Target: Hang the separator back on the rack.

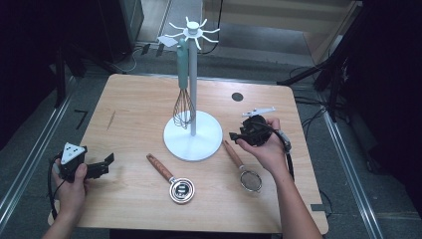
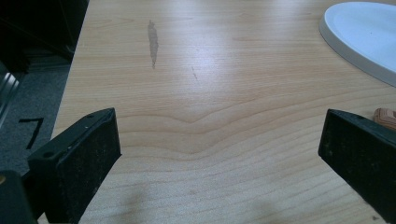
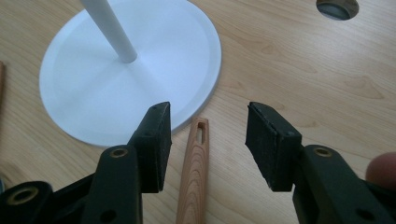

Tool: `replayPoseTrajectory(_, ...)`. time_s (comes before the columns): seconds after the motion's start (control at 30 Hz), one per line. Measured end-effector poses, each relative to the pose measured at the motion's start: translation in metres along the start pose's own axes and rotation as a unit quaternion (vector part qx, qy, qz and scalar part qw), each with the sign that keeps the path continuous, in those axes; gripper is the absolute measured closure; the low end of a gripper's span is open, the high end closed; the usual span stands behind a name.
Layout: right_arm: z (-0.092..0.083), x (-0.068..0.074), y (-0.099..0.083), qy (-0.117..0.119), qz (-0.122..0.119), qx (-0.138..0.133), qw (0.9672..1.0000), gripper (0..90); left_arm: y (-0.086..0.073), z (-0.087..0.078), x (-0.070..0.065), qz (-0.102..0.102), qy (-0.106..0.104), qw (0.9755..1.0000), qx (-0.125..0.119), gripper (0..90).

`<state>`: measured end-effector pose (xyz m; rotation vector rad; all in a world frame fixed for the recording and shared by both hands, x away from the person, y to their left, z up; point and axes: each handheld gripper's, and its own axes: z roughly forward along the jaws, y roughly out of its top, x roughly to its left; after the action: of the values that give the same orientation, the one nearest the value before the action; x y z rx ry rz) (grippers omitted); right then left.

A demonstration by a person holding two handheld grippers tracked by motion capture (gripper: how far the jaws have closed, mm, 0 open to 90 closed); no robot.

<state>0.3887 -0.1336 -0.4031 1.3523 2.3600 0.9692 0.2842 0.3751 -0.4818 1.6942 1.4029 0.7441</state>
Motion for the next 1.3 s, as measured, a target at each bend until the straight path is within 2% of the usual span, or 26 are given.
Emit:
replayPoseTrajectory(0.17, 0.003, -0.005, -0.001, -0.003, 0.013, 0.008, 0.9999, 52.7, 0.0, 0.0, 0.0, 0.001, 0.001, 1.0, 0.0, 0.0)
replayPoseTrajectory(0.43, 0.009, -0.007, -0.002, 0.003, 0.018, 0.029, 0.9994, 53.3, 0.0, 0.0, 0.0, 0.001, 0.0, 1.0, 0.0, 0.0)
replayPoseTrajectory(0.77, 0.018, -0.006, -0.004, 0.014, 0.028, 0.071, 0.997, 54.8, 0.0, 0.0, 0.0, 0.001, -0.001, 1.0, 0.0, 0.0)
replayPoseTrajectory(0.93, 0.023, -0.007, -0.005, 0.025, 0.049, 0.111, 0.9923, 56.5, 0.0, 0.0, 0.0, 0.001, -0.003, 1.0, 0.0, 0.0)
replayPoseTrajectory(1.07, 0.028, -0.008, -0.007, 0.038, 0.054, 0.139, 0.9881, 56.9, 0.0, 0.0, 0.0, 0.0, -0.002, 1.0, 0.0, 0.0)
replayPoseTrajectory(1.23, 0.032, -0.009, -0.007, 0.042, 0.062, 0.154, 0.9852, 57.2, 0.0, 0.0, 0.0, 0.0, -0.003, 1.0, -0.002, 0.0)
replayPoseTrajectory(1.3, 0.034, -0.01, -0.008, 0.047, 0.069, 0.166, 0.9827, 57.8, 0.0, 0.0, 0.0, 0.0, -0.004, 1.0, -0.001, 0.0)
